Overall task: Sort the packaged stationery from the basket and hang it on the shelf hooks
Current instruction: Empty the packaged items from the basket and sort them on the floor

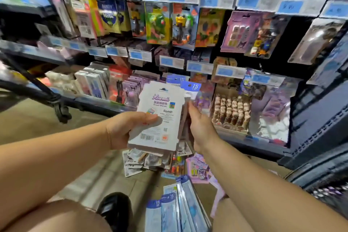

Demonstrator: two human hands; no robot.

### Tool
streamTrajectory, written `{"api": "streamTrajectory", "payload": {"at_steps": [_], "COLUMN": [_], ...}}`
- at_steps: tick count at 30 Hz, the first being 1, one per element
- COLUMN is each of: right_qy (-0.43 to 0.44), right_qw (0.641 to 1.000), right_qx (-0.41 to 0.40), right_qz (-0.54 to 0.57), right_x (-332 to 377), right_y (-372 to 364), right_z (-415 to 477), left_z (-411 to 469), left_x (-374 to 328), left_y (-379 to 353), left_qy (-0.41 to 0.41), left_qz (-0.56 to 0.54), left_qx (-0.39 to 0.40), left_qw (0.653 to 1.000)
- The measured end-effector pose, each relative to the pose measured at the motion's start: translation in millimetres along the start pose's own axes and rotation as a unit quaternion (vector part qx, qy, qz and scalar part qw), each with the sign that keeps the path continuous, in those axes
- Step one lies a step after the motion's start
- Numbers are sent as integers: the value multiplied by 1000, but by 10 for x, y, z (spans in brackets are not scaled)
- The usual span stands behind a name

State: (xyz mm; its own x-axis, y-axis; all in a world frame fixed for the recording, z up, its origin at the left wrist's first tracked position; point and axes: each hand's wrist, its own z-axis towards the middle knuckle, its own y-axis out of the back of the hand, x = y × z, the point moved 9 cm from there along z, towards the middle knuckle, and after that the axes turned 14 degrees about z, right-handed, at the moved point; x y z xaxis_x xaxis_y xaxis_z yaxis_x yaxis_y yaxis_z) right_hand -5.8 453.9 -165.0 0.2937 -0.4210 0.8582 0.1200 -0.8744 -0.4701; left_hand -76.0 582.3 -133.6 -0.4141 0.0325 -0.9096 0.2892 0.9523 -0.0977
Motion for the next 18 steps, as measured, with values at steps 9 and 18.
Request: {"api": "streamTrajectory", "payload": {"at_steps": [9, 18], "right_qy": [-22, -98], "right_qw": [992, 983], "right_qx": [29, -9], "right_qz": [-124, -155], "right_x": [-755, -1576], "right_y": [-252, 88], "right_z": [370, 409], "left_z": [117, 121], "left_x": [996, 1673], "left_y": [673, 781], "left_qy": [23, 47], "left_qz": [-95, -169], "left_qx": [-7, 36], "left_qw": [995, 984]}}
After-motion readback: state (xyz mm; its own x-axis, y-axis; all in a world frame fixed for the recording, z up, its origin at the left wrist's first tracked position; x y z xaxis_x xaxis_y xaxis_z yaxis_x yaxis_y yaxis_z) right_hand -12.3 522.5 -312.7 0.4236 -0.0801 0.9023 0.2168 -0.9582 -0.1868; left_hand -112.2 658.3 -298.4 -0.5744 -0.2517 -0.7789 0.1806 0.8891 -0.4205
